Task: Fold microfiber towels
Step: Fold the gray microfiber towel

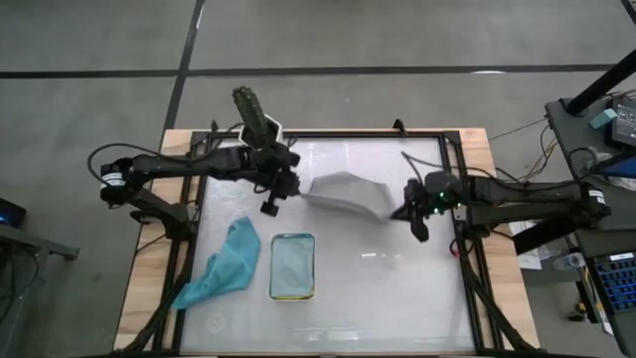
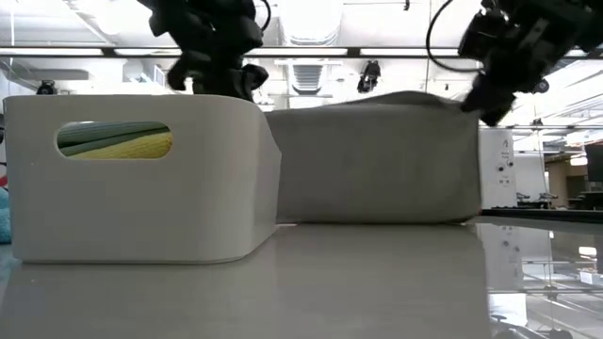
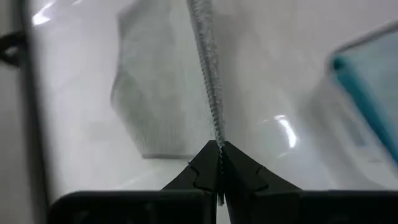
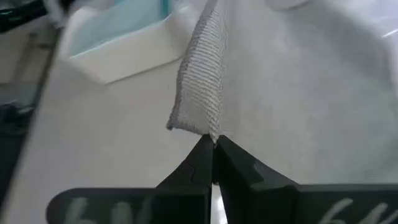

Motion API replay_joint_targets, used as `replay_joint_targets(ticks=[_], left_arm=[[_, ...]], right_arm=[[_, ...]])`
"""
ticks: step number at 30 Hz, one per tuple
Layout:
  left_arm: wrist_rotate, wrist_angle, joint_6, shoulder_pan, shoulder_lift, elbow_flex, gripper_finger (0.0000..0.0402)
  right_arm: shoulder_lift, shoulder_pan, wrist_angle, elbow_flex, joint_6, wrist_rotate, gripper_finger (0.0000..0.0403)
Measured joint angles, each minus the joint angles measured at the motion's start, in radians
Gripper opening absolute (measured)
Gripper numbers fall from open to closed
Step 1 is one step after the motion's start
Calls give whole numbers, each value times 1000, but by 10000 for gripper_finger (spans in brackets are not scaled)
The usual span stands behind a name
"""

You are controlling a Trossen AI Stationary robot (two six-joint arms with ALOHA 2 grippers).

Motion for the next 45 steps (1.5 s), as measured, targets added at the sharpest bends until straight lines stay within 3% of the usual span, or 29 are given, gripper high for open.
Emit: replay_joint_targets(ticks=[3,5,9,12,15,20,27,33,40,45], left_arm=[[73,4,-21,-30,0,-13,0],[83,6,-24,-45,0,-11,0],[-63,49,9,-38,0,25,0],[-183,73,66,21,0,95,0],[-184,112,109,103,1,176,0],[-160,163,157,188,1,254,0],[77,54,90,156,-33,187,0],[137,90,0,66,-25,8,0],[140,188,-18,-68,-6,-116,0],[140,238,-79,-123,12,-116,0]], right_arm=[[15,57,48,-46,96,-73,8],[23,87,71,-54,125,-46,8],[27,85,44,-5,75,157,8],[28,55,-73,96,-21,402,8],[44,13,-158,201,-135,595,8],[72,-51,-175,345,-284,714,8],[71,-50,-272,388,-261,515,8],[74,-46,-335,242,-78,167,8],[78,28,-34,-23,222,-185,8],[119,100,205,-138,448,-208,8]])
